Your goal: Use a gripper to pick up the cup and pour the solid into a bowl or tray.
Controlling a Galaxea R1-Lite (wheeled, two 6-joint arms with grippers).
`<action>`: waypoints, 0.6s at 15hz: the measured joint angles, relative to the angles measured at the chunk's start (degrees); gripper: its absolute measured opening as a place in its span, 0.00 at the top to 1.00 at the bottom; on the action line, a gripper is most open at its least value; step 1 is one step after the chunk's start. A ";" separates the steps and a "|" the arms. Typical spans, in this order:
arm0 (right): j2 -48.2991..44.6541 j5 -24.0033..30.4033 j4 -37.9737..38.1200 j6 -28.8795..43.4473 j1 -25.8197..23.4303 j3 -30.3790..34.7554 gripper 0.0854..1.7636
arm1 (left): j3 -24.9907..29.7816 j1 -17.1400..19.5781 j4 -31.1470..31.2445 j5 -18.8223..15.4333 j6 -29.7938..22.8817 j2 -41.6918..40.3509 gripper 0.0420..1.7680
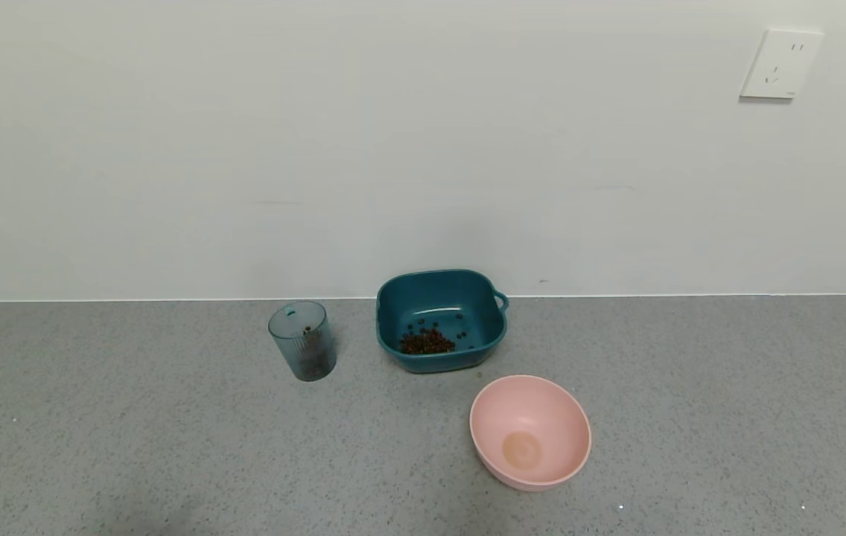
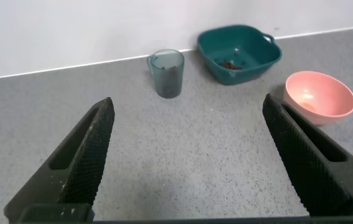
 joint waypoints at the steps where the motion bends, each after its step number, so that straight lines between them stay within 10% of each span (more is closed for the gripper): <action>1: 0.00 -0.02 0.00 -0.02 0.00 0.00 0.03 | -0.77 1.05 0.68 -0.12 0.00 -1.71 0.03; 9: 0.00 0.00 0.00 0.10 -0.02 0.00 0.03 | -0.95 8.84 7.36 -0.09 -0.09 -13.36 0.03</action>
